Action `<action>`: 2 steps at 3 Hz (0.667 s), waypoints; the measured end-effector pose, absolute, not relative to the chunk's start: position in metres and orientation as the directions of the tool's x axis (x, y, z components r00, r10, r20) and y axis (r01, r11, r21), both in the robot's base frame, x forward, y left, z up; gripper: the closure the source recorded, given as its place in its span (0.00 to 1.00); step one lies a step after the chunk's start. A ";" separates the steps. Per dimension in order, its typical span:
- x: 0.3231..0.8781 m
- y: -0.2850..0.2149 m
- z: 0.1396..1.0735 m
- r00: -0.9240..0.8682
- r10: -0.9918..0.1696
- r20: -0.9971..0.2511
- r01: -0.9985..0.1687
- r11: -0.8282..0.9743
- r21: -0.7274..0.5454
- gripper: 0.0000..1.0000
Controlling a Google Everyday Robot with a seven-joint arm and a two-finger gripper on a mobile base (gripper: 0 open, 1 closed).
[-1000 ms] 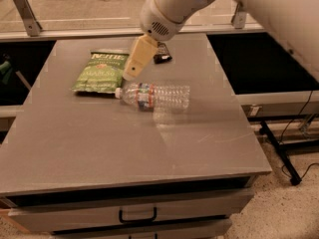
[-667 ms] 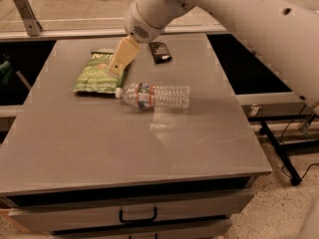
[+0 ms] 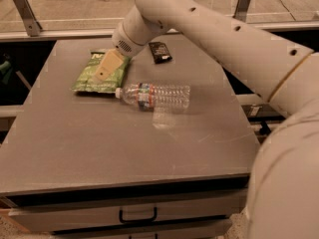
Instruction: Pick green jalapeno chip bag
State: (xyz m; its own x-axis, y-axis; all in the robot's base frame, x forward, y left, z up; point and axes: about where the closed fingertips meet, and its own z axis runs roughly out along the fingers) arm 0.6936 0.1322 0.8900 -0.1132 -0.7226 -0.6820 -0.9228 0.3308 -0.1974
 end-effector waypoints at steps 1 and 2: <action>0.699 0.154 0.872 -0.160 -0.704 -0.692 -0.930 0.342 -0.133 0.00; 0.700 0.172 0.858 -0.189 -0.698 -0.690 -0.939 0.335 -0.082 0.17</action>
Offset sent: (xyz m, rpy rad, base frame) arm 0.0075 0.0582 -0.0440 0.0497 0.1675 0.0047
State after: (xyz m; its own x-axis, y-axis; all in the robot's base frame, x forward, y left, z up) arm 0.6995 0.1722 0.8583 -0.1895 -0.6981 -0.6905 -0.9386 0.3354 -0.0815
